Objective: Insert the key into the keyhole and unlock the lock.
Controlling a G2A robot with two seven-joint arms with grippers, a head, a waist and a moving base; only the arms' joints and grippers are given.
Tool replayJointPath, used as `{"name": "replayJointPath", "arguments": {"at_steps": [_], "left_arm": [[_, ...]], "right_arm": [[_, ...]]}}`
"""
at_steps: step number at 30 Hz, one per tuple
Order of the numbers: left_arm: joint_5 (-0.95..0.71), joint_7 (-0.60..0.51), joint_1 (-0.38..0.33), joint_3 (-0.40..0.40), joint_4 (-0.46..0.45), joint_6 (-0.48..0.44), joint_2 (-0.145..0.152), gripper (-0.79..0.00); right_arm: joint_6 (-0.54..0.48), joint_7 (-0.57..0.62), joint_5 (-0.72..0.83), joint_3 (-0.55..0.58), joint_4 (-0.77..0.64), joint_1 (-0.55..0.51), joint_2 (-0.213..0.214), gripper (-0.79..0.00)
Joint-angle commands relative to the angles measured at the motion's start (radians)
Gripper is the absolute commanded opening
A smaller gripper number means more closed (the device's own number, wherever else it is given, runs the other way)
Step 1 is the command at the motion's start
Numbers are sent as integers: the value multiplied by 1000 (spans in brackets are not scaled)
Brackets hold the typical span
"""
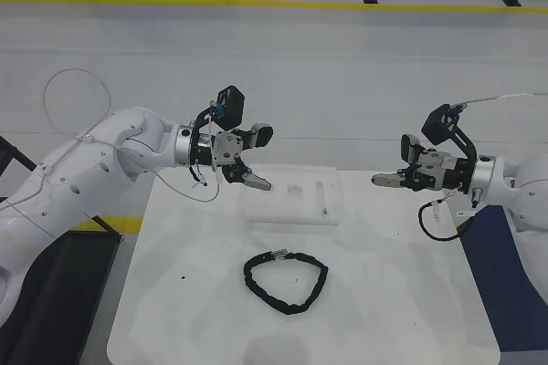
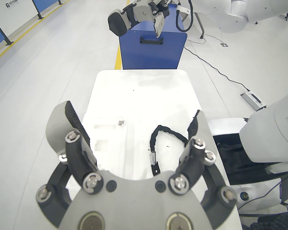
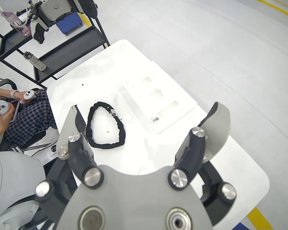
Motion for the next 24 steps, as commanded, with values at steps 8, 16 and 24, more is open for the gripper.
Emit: {"name": "replayJointPath", "arguments": {"at_steps": [8, 16, 24], "left_arm": [[0, 0, 0, 0, 0, 0, 0, -1], [0, 0, 0, 0, 0, 0, 0, -1], [0, 0, 0, 0, 0, 0, 0, 0]], "right_arm": [[0, 0, 0, 0, 0, 0, 0, 0], [0, 0, 0, 0, 0, 0, 0, -1], [53, -41, -40, -36, 24, -18, -4, 0]]}}
